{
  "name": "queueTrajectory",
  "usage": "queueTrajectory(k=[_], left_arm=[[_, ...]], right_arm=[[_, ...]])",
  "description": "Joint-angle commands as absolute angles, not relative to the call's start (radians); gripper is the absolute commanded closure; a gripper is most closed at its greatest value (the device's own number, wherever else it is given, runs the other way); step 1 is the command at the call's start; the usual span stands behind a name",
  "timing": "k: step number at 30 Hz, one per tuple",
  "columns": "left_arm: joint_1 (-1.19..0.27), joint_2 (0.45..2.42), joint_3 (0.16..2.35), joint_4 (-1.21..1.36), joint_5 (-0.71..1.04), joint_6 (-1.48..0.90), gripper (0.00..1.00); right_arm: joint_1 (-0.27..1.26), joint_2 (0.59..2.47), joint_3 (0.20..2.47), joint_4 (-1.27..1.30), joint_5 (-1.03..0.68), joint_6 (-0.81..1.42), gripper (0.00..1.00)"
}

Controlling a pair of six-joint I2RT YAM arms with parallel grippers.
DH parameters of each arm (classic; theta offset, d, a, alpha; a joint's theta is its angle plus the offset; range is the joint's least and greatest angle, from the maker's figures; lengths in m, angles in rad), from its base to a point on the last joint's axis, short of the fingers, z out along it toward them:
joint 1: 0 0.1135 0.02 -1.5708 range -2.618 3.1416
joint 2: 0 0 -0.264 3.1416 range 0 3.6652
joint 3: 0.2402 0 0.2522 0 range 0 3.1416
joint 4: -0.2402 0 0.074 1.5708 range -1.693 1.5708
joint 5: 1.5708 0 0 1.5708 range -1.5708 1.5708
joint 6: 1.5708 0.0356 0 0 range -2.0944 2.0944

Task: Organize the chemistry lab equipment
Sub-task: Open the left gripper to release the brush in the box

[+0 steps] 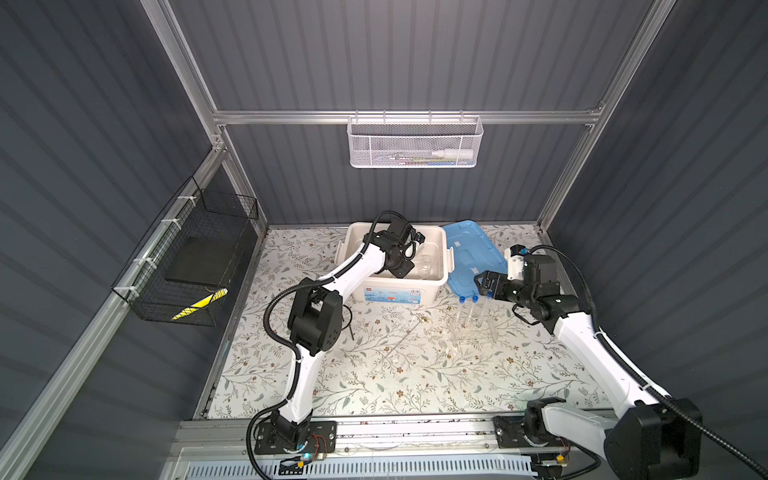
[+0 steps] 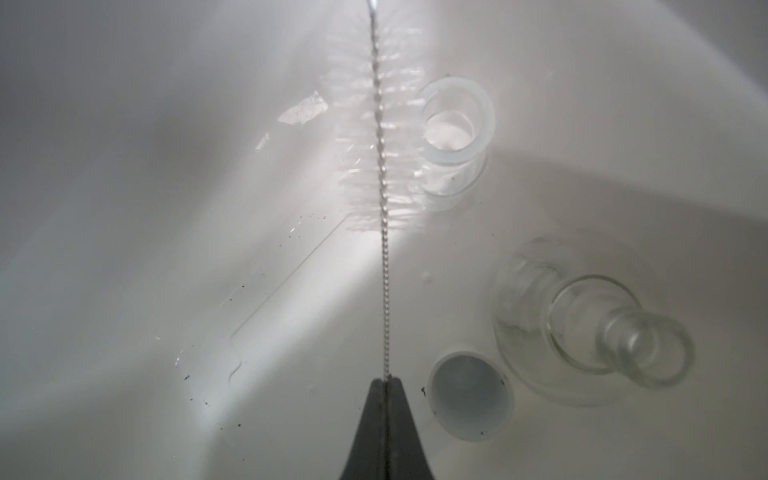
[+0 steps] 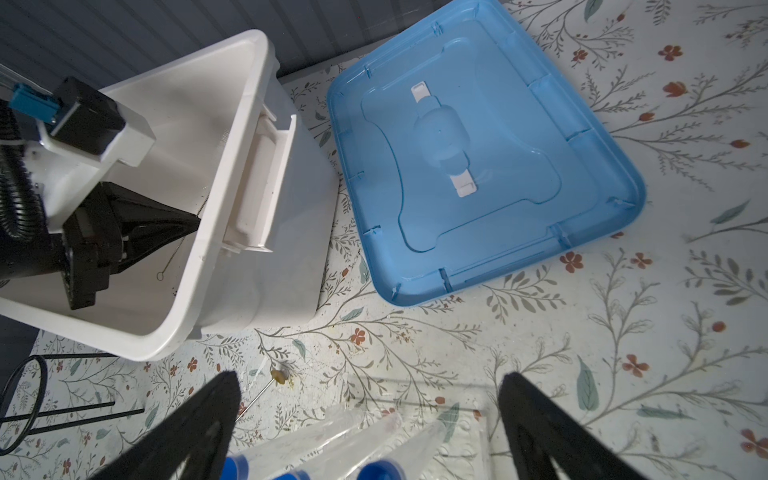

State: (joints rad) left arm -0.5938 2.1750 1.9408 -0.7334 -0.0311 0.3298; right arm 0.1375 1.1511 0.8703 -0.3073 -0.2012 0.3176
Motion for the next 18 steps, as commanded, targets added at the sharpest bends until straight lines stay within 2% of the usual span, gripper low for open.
queueTrajectory(k=[1,18], left_arm=[[-0.586,2.203,1.933,-0.75,-0.005,0.328,0.98],[-0.582,2.275,1.955,-0.804,-0.003,0.317,0.92]], right_arm=[[0.135,1.157,0.871,-0.31,-0.196,0.316,0.01],[0.136,1.155,0.868,-0.31,-0.189,0.314,0.01]])
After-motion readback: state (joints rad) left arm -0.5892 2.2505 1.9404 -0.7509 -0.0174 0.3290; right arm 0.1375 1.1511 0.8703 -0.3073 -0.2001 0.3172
